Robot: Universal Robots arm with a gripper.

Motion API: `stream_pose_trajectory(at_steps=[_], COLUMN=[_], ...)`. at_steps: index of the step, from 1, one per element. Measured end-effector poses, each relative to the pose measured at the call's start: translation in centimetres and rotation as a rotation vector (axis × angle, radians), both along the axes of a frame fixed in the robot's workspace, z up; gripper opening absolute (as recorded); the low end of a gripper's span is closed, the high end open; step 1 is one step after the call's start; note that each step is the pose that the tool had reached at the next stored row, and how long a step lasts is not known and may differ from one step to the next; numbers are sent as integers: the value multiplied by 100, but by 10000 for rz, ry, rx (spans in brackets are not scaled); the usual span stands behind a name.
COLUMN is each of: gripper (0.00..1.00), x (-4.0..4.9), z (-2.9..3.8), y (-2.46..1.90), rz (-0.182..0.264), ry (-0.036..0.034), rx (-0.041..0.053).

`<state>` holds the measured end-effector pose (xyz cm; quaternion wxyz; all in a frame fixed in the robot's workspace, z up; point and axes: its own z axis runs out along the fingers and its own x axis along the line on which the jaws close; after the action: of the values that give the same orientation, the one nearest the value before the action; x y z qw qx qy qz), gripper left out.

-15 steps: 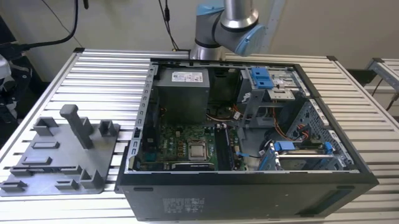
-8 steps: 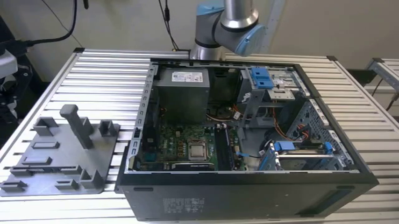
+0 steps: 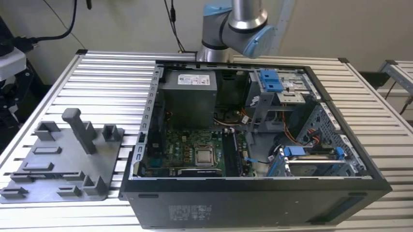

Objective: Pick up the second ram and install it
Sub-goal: 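Pick up the second ram and move it above second insertion slot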

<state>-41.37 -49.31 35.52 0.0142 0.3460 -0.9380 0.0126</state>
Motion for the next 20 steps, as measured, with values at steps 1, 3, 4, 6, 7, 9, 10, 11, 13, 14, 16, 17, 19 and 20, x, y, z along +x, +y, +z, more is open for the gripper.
stream_pose_trajectory(at_steps=[1, 3, 4, 6, 7, 9, 10, 11, 13, 14, 16, 17, 19, 20], gripper=[11, 11, 11, 11, 11, 11, 11, 11, 11, 11, 11, 11, 11, 11], x=[0, 0, 0, 0, 0, 0, 0, 0, 0, 0, 0, 0, 0, 0], z=[0, 0, 0, 0, 0, 0, 0, 0, -2, -2, -3, -2, -1, -1], y=[0, 0, 0, 0, 0, 1, 1, 1, 1, 2, 3, 3, 5, 6], rz=[181, 535, 731, 1092, 1270, 1631, 1815, 1996, 2366, 2546, 2903, 3082, 3442, 3612], ry=[-1, 0, 0, 1, 1, 0, 1, 0, -2, -2, -3, -1, 0, 0], rx=[0, 0, 0, 0, 0, 0, -1, 0, 1, 1, 2, 1, 0, 0])
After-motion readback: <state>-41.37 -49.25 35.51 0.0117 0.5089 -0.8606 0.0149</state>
